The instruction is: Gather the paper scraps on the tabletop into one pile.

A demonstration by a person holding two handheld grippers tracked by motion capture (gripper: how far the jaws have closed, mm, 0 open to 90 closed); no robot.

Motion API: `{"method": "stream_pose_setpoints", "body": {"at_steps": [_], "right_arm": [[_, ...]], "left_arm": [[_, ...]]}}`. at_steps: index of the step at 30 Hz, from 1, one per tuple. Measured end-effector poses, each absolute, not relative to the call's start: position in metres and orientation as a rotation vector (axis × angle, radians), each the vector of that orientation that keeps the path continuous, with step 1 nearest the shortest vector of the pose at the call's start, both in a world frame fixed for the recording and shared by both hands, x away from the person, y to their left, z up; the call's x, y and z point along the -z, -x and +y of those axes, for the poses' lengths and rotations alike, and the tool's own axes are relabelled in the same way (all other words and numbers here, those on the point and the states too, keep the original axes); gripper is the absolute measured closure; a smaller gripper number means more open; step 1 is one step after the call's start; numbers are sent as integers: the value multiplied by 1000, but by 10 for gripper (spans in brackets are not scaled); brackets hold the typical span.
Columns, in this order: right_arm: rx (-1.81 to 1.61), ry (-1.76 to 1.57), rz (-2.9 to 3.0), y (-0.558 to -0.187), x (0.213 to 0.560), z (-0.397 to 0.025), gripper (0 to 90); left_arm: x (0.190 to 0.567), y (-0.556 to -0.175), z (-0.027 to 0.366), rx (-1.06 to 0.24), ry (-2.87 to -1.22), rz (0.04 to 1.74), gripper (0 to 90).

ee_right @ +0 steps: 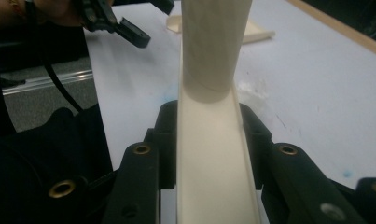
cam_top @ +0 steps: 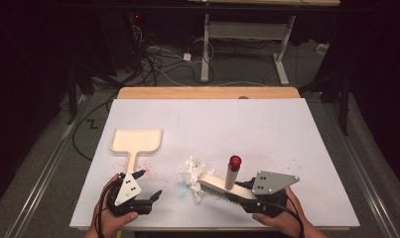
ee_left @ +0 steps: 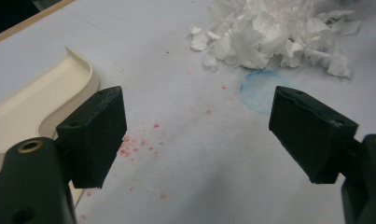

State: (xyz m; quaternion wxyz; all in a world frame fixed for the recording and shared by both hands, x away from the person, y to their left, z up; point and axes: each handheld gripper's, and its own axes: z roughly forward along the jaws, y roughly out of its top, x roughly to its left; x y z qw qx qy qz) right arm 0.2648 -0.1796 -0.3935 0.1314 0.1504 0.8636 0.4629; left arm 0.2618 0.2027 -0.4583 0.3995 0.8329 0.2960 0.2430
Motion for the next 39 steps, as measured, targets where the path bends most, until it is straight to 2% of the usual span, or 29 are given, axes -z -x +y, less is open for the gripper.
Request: {"method": "stream_pose_setpoints", "body": {"at_steps": [11,19,31,39], "right_arm": [[-1245,-357,2681,-277,421,-151,676],[-1305,-489,2619,-294,416,-178,676],[-1294,-546,2549,-275,385,-228,675],[-1134,-788,2609,-278,388,-270,675]], "left_arm": [[460,-264,208,-658,-2106,768,183],[464,-264,204,-645,-2141,761,183],[462,-262,205,-657,-2138,763,183],[464,-263,201,-647,-2163,750,183]]}}
